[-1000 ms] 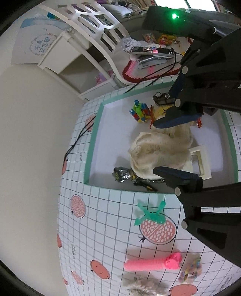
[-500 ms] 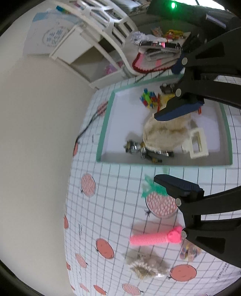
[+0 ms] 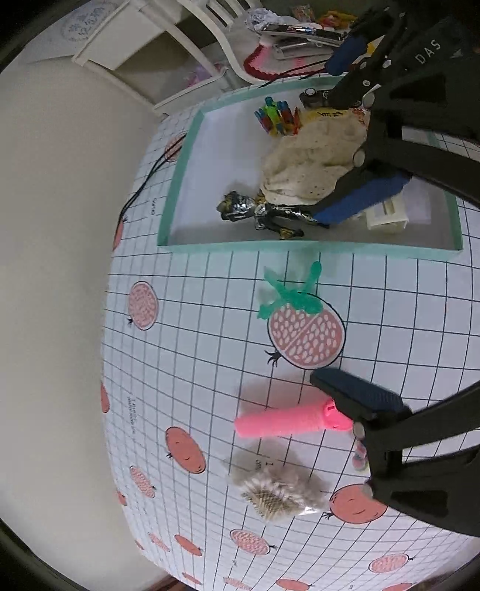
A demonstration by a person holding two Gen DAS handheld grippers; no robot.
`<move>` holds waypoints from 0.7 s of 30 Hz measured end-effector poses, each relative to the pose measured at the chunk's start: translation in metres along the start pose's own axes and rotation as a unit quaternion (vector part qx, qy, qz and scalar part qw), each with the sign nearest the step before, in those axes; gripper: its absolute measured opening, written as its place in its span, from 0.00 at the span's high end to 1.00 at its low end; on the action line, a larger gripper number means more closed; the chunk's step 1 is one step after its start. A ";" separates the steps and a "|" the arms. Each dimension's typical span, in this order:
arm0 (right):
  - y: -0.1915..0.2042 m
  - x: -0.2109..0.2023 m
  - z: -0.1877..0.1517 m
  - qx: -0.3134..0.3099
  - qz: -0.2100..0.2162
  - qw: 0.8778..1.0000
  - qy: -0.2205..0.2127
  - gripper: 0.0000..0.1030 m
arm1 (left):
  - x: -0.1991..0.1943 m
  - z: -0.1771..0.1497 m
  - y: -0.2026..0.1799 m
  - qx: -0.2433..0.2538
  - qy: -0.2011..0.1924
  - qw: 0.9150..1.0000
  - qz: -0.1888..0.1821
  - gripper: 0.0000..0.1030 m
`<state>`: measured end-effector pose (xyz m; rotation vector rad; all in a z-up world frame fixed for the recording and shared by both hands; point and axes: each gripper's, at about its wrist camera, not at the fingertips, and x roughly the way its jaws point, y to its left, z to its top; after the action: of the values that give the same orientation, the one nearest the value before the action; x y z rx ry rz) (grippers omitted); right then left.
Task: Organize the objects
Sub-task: 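Withdraw both tools from the tray toward the remaining items on the mat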
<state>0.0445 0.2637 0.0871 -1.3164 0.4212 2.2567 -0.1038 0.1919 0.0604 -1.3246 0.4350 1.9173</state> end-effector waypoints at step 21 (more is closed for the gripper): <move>0.005 0.013 -0.004 -0.006 0.007 1.000 0.001 0.00 | 0.009 0.000 0.019 -0.018 -0.003 0.999 0.032 0.00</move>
<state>0.0389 0.2608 0.0741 -1.3250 0.4195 2.2741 -0.1195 0.1827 0.0491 -1.3431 0.4456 1.9893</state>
